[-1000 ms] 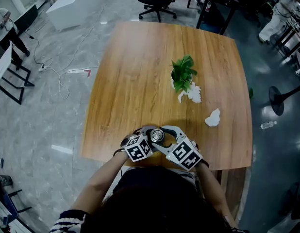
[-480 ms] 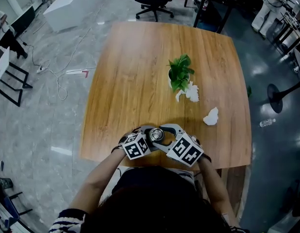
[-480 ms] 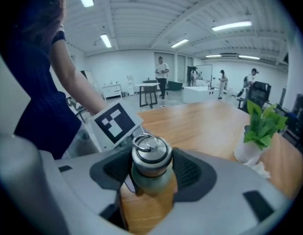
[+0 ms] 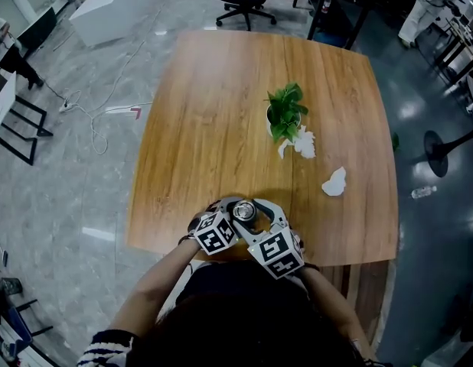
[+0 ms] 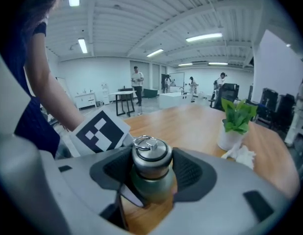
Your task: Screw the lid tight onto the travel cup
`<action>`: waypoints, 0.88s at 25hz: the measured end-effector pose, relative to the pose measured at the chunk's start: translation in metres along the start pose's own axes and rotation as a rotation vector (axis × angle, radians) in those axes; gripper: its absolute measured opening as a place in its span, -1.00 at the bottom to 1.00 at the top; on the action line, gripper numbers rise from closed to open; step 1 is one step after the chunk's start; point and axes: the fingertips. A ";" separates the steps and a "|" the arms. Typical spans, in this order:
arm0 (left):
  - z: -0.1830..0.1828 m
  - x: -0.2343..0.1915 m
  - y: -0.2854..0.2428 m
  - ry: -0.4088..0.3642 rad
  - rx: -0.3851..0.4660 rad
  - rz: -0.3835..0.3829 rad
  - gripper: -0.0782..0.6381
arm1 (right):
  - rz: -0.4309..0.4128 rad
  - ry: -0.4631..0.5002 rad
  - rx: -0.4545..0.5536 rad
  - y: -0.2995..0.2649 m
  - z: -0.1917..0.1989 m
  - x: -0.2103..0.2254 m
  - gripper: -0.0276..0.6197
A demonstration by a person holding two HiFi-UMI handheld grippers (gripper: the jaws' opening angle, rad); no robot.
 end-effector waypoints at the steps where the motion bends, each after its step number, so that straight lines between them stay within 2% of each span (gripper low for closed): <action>1: 0.000 0.000 0.000 -0.006 -0.004 0.016 0.28 | -0.049 0.000 -0.017 0.000 0.000 -0.001 -0.13; 4: 0.002 0.005 0.001 -0.063 -0.012 0.093 0.28 | -0.219 0.046 -0.097 0.003 0.002 -0.007 -0.13; 7: 0.003 0.007 0.001 -0.099 -0.020 0.147 0.28 | -0.264 0.175 -0.131 0.003 0.005 -0.006 -0.13; 10: 0.002 0.006 0.001 -0.088 -0.010 0.117 0.28 | -0.215 0.195 -0.089 0.002 0.003 -0.006 -0.13; 15: 0.003 0.000 0.002 0.001 -0.011 0.005 0.28 | 0.013 0.061 -0.015 0.001 0.001 0.002 -0.13; 16: 0.004 0.000 0.003 0.014 -0.008 -0.011 0.28 | 0.034 0.051 -0.008 0.001 0.001 0.002 -0.13; 18: 0.005 0.000 0.003 0.019 -0.007 -0.012 0.28 | -0.013 0.057 0.002 0.001 0.001 -0.004 -0.13; 22: 0.006 0.003 0.003 -0.030 -0.024 0.072 0.28 | -0.230 0.126 -0.042 0.001 0.000 -0.014 -0.13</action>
Point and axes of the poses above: the fingertips, and each gripper's own axes: y backward along the fingers, x to its right, z out of its underside, and after that the axes turned 2 degrees about -y, right-handed
